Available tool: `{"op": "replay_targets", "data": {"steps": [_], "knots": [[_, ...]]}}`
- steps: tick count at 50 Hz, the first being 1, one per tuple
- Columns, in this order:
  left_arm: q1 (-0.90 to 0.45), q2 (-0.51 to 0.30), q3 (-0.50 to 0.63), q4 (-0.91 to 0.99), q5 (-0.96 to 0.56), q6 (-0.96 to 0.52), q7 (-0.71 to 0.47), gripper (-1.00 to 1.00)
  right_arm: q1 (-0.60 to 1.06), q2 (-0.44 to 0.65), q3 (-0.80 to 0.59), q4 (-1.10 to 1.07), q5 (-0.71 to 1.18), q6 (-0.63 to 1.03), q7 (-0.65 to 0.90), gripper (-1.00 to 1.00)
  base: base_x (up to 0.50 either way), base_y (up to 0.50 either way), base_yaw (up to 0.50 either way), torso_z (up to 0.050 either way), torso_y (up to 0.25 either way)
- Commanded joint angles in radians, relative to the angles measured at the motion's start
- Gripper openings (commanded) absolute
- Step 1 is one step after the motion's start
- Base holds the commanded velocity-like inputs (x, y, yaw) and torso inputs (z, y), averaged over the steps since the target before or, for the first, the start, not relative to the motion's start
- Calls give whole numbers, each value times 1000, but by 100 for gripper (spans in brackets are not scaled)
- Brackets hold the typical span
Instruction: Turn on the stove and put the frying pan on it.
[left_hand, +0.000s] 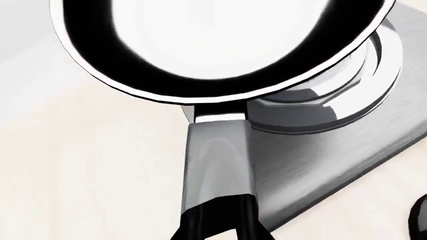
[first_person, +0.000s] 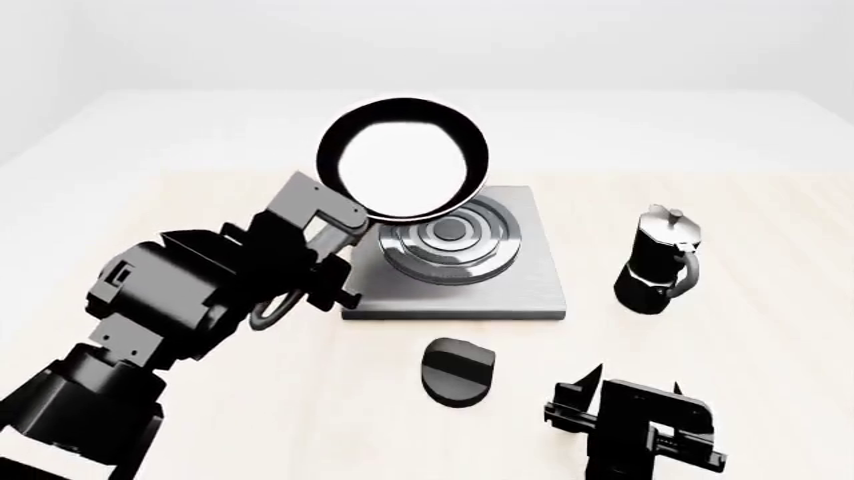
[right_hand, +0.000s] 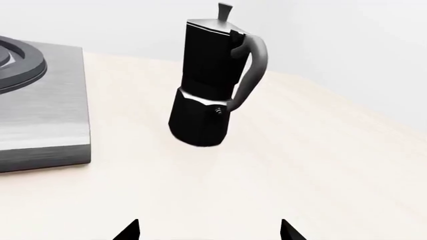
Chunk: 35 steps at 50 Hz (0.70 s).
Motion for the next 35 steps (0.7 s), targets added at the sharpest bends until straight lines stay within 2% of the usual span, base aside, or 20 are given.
{"op": "replay_targets", "data": {"steps": [1,11,23,35], "knots": [[-81,22,-5,-8,12,-46,54,-100,4,1,-5,11,3,-3,-2,100,0,0,0,0,0],[-121,51,-46,-33,-34,-98,73,-100,4,3,-9,5,4,3,0,100,0,0,0,0,1],[-166,61,14,-31,-42,-191,100,-100,5,5,-12,9,6,2,1,100,0,0,0,0,2],[-195,84,55,-55,-37,-211,115,-100,15,3,-15,35,9,-11,-5,100,0,0,0,1,2]]}}
